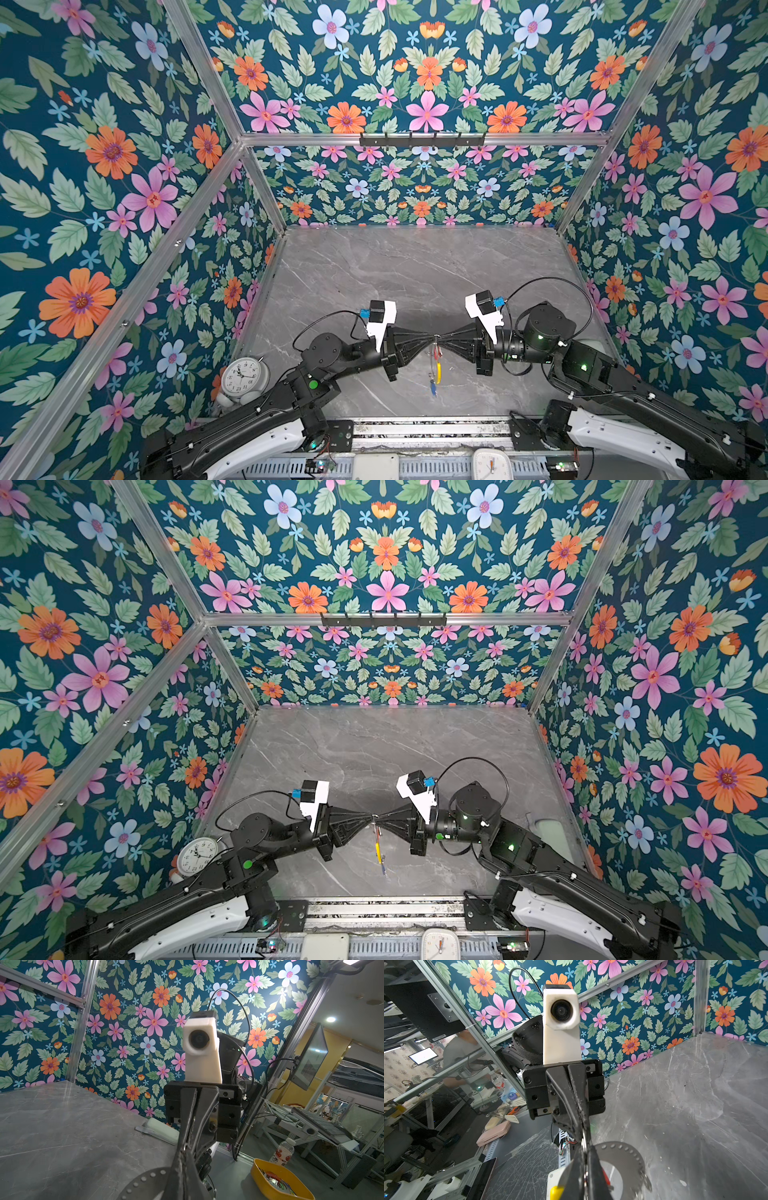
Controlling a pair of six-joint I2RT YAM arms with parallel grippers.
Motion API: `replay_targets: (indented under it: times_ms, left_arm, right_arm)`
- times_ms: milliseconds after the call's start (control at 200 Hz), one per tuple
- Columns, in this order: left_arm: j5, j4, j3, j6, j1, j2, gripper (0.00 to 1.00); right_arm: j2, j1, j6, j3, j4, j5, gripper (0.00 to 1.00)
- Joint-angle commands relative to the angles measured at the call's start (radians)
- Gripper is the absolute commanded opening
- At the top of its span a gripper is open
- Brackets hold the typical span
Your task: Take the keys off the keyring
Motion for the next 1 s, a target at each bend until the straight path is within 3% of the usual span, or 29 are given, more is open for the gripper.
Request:
replay_targets:
  times_ms: [0, 105, 225, 320, 610, 995]
  left_arm:
    - [0.011, 0.053, 0.005, -0.012, 0.002, 0.006, 0.0]
    - [-0.004, 0.003, 0.02, -0.012, 0.0, 0.004, 0.0]
    - [-0.006, -0.071, 0.033, -0.009, 0.001, -0.012, 0.32]
    - [-0.001, -0.174, 0.065, 0.011, 0.002, -0.018, 0.39]
    - [0.02, -0.428, 0.184, 0.083, 0.002, 0.024, 0.44]
    - [0.081, -0.481, 0.246, 0.12, 0.002, 0.116, 0.34]
  right_arm:
    - [0.001, -0.002, 0.004, 0.001, 0.023, -0.01, 0.0]
    - [-0.006, -0.014, -0.004, 0.012, -0.027, -0.016, 0.0]
    - [-0.011, -0.055, -0.02, 0.041, -0.132, -0.036, 0.0]
    - [-0.003, -0.098, -0.045, 0.081, -0.231, -0.087, 0.0]
    - [0.088, -0.11, -0.201, 0.216, -0.488, -0.094, 0.0]
    - [0.189, -0.109, -0.291, 0.333, -0.603, -0.114, 0.0]
